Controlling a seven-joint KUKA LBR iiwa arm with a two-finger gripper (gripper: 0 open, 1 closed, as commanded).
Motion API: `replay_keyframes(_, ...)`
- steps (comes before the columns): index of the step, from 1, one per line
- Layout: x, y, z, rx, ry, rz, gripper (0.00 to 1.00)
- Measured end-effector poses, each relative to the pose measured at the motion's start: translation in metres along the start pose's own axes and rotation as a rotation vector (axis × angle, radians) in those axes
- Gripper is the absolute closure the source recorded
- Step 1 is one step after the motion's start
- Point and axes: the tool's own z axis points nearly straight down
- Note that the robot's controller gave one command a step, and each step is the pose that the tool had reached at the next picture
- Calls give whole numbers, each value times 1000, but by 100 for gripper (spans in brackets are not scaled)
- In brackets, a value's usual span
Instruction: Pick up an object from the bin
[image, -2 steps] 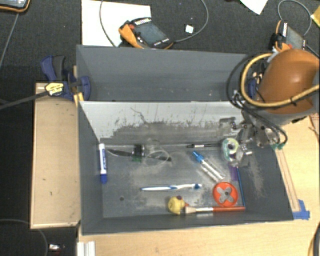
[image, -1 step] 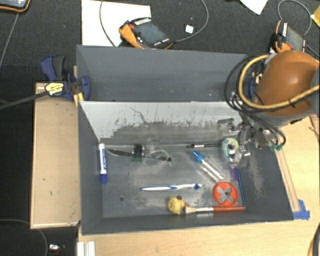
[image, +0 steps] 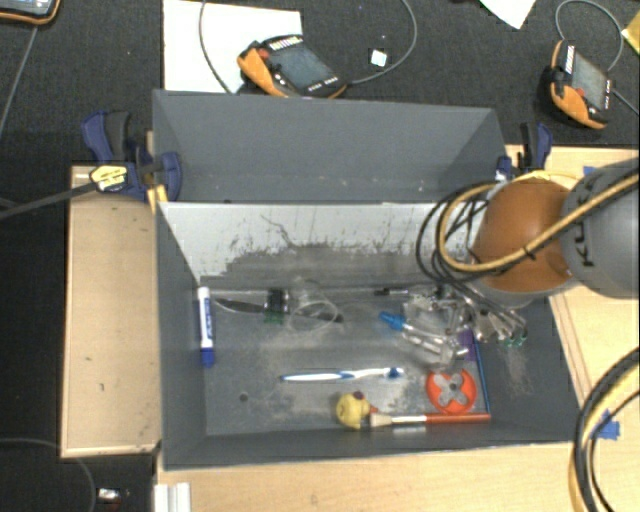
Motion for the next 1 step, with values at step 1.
replay_keyframes(1,-10,23,-96,7,-16,-149,0)
